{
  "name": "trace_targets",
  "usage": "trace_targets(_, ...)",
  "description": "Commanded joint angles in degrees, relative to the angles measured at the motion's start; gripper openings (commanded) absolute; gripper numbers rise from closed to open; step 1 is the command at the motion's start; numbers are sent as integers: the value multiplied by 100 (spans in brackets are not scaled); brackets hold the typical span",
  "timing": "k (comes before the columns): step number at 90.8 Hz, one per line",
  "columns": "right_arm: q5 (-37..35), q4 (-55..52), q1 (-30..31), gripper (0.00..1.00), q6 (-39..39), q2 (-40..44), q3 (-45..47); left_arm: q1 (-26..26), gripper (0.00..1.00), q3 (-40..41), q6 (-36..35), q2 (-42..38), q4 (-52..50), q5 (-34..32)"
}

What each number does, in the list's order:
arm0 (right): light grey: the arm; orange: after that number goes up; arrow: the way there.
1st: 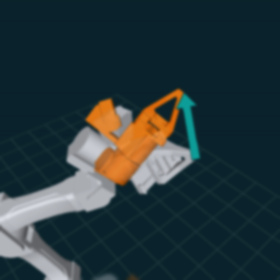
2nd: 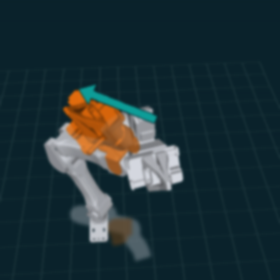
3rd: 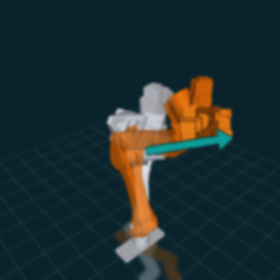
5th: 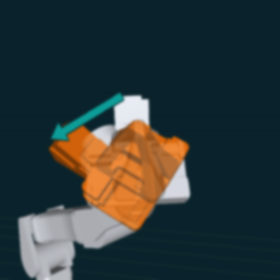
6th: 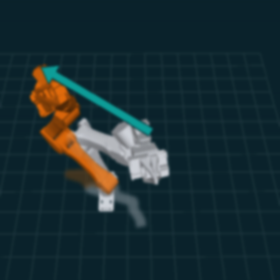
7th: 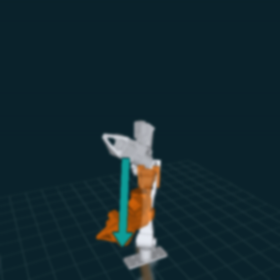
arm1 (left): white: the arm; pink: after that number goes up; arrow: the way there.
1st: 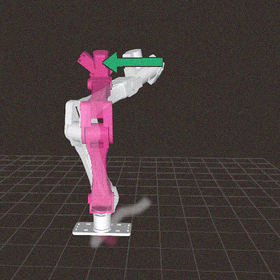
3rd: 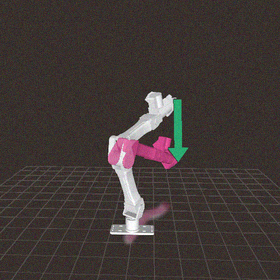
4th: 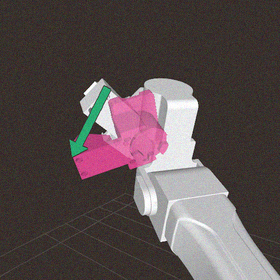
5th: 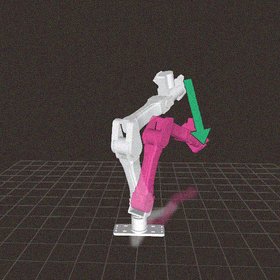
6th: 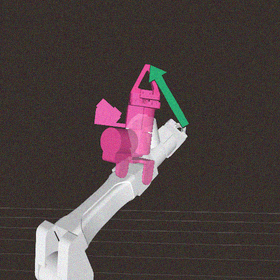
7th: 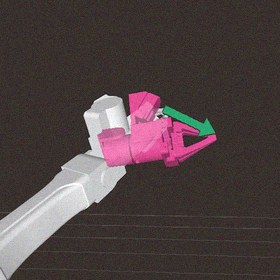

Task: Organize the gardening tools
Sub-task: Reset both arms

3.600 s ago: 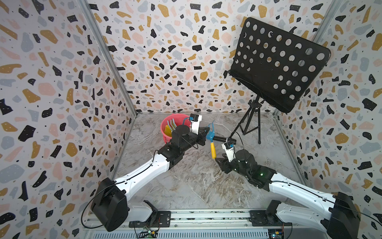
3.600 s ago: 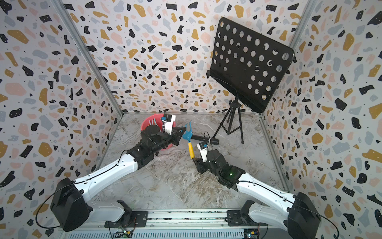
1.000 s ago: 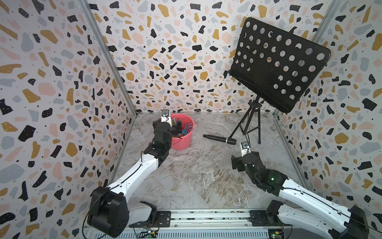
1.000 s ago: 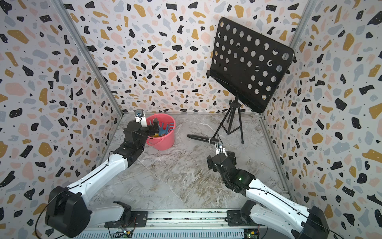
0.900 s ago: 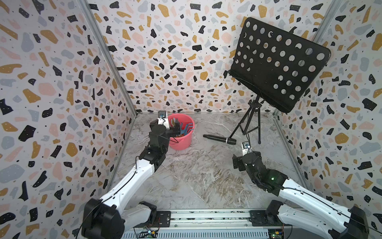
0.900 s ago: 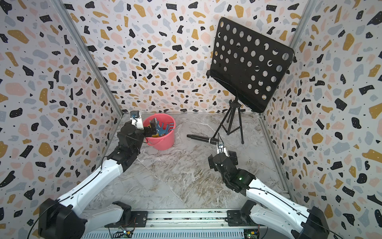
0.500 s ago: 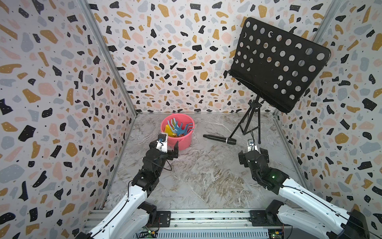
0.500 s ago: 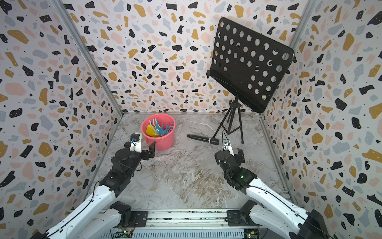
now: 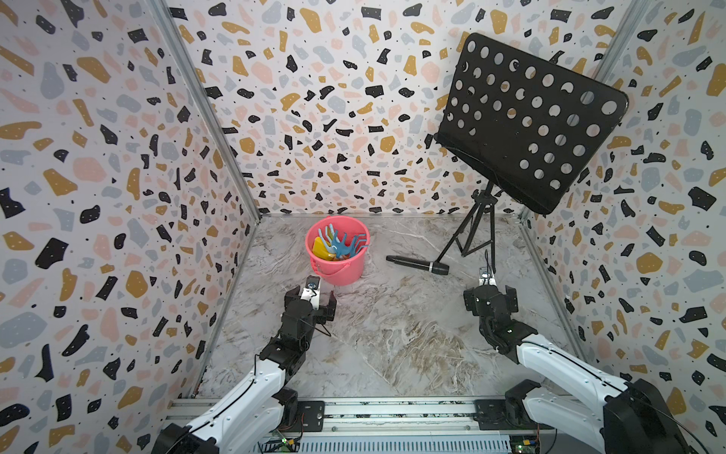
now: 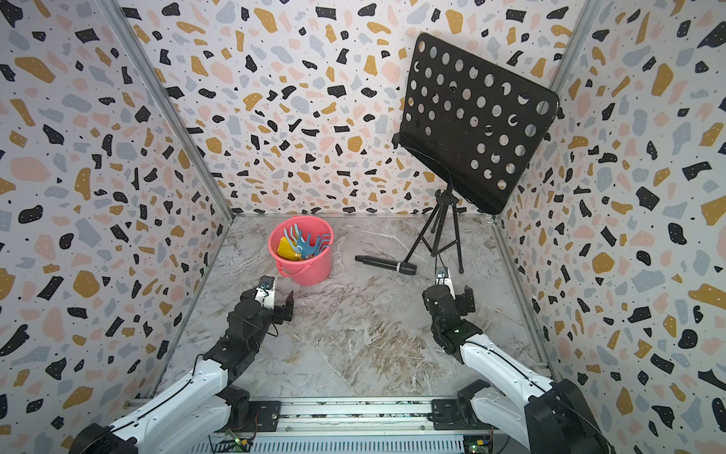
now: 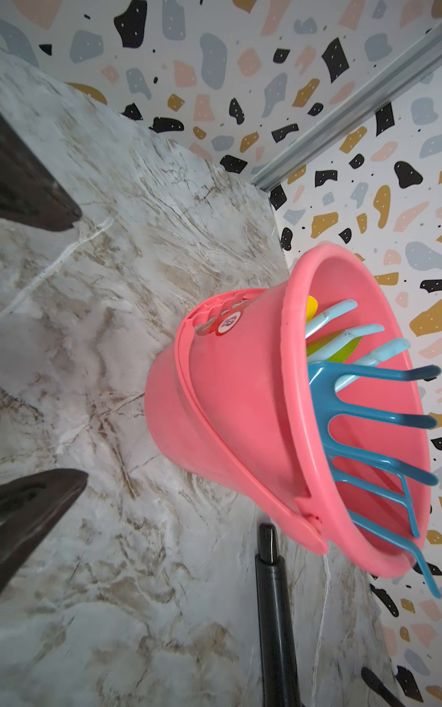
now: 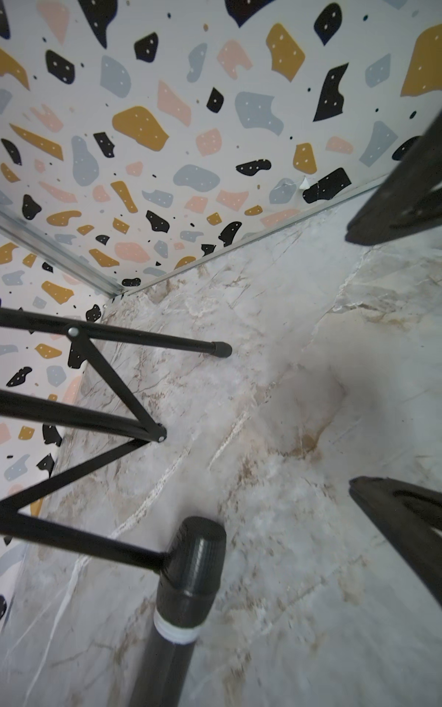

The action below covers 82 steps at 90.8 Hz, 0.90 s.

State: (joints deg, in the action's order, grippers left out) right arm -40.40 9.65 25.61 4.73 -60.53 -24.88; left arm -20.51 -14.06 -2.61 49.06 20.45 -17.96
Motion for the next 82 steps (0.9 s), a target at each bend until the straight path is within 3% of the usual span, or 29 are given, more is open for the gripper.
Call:
trace_targets(1,284,826,-323,100,-143,-72,-9,89,99,125,-116,311,908,-291)
trace_targets(22,1004,2756,-1002,100,-600,-781,435,569,100,-48,-229,1527,1911,-27)
trace_targets(44,1765,3226,-1567,100,-752,-895,509,1114,100,-55,20,2224,2526,365)
trace_targets(60,1923,3228,-1739,100,-724,-1146,621,1296,99,-120,176,2748,2854,502)
trace_targets(71,2152,3877,-1784,100,-735,-1526,877,1375,100,-230,263,3200,3163,463)
trace_targets(77,2262,4325,-1808,100,-778,-1785,968,1440,99,-388,371,3091,2620,438)
trace_targets(82,2411,4685,-1849,100,-801,-2040,1036,1453,100,-355,378,3153,2765,396)
